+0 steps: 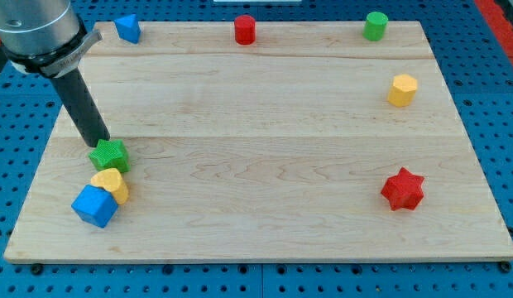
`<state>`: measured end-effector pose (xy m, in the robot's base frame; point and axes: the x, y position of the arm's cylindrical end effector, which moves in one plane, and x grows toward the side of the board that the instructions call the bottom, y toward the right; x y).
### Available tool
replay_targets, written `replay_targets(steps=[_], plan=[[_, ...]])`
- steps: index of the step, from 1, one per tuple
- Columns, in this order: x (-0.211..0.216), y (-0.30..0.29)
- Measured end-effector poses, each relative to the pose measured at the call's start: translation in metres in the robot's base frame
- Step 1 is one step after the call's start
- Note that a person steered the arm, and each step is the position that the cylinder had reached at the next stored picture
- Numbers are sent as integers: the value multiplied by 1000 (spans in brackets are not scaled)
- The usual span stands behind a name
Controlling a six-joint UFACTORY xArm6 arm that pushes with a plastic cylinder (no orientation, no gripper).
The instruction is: Slide the blue triangle towards the green star
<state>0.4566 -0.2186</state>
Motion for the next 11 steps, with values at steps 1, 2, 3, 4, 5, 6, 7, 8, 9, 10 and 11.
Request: replay_targets(steps=[1, 2, 3, 4, 5, 6, 7, 8, 9, 10, 11], plan=[[-17, -18], [-35, -18], [-36, -18], [-36, -2], [-36, 2], [-36, 11], [-36, 12], [-39, 19], [-81, 52], [-130, 62], [-162, 89]])
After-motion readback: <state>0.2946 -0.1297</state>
